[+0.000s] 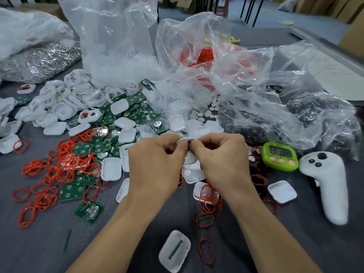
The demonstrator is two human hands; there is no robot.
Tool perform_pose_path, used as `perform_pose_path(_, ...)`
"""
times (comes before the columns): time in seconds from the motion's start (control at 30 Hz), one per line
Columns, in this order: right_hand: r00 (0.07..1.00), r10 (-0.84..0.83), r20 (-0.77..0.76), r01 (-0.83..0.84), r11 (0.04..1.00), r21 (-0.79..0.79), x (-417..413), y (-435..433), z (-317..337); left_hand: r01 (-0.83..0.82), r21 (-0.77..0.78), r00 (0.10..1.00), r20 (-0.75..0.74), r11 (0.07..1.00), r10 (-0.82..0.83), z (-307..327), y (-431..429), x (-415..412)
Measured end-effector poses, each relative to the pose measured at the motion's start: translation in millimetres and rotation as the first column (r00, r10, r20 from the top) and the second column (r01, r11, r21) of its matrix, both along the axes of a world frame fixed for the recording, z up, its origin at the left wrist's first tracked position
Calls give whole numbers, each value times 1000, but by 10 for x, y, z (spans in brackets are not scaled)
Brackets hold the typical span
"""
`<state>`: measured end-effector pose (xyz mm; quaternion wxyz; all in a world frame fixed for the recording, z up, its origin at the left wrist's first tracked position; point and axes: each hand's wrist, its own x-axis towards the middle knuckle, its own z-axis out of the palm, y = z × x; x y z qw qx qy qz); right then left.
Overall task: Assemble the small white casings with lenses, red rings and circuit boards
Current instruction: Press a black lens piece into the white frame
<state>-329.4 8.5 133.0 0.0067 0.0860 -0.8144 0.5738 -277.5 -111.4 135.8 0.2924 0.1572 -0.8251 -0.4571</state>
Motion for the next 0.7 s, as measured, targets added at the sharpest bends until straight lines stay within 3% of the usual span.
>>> perform_pose_path(0.1,998,39,44,-36,997,-72,-17,-9,10,17,29,1000,-10,999,-17,6,6,-17)
perform_pose_path(0.23,1000,12,23,-9,993,-121,-12,-3,10,260,291,961,12,921,-275,-9,-40,-37)
perform_pose_path(0.3,1000,11,24,-8,995,-104,-11,-2,5,267,349,956,17,898,-291,-10,-57,-48)
perform_pose_path(0.53,998,-19,-53,18,1000,-19,31,-67,6,156,154,986,39,976,-164,-16,-51,-52)
perform_pose_path(0.7,992,-70,-108,58,992,-108,87,-98,27,300,497,930,37,814,-366,-4,-80,-55)
